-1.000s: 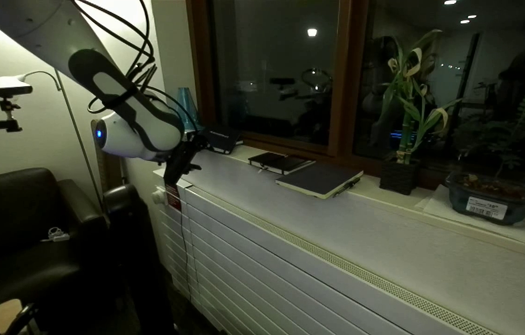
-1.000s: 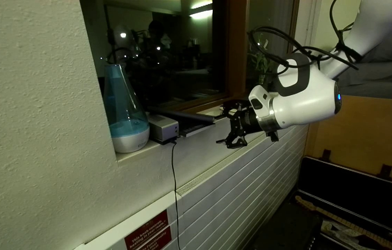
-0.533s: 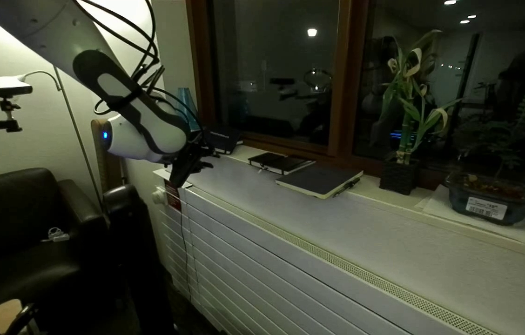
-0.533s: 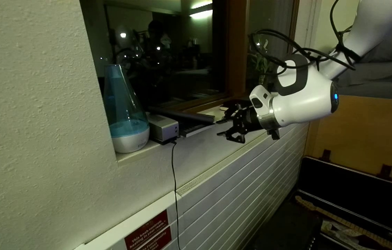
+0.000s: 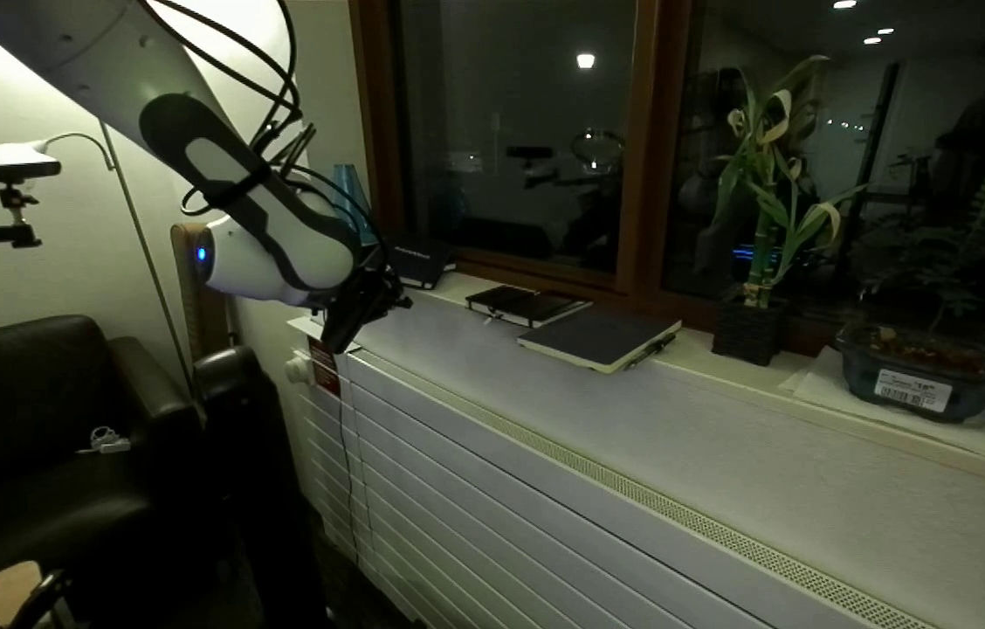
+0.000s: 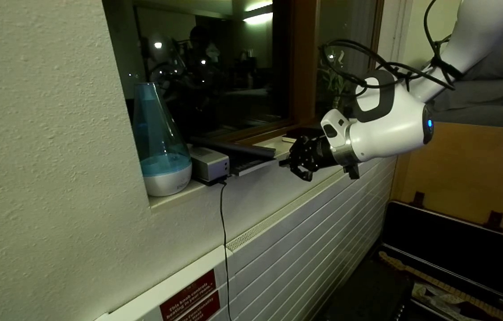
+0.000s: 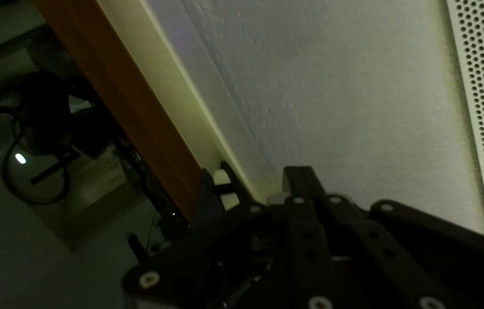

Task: Flip the book

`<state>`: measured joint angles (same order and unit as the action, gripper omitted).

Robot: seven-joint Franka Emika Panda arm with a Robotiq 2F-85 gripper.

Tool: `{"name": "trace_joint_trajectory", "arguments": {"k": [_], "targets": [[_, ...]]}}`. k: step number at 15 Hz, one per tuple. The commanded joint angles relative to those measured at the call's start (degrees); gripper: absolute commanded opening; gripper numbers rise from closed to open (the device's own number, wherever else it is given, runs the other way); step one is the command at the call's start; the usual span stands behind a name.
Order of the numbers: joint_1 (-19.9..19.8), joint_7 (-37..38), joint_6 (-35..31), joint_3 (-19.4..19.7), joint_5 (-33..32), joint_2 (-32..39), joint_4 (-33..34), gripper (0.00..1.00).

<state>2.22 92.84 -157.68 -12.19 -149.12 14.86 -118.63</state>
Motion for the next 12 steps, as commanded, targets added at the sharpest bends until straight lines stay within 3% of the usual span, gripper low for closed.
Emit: {"name": "trace_joint_trajectory", "arguments": {"k": [1, 9, 10, 12], "targets": [[-1.6, 1.8, 0.8, -1.2, 0.0, -0.7, -0.9, 0.00], [-4.6, 5.7, -5.5, -1.2, 0.0, -3.2, -1.3, 0.00], [-5.0, 6.2, -6.2, -1.4, 0.0, -3.7, -1.2, 0.26], [-5.8, 7.2, -7.4, -2.1, 0.0, -4.6, -1.2, 0.32]]}}
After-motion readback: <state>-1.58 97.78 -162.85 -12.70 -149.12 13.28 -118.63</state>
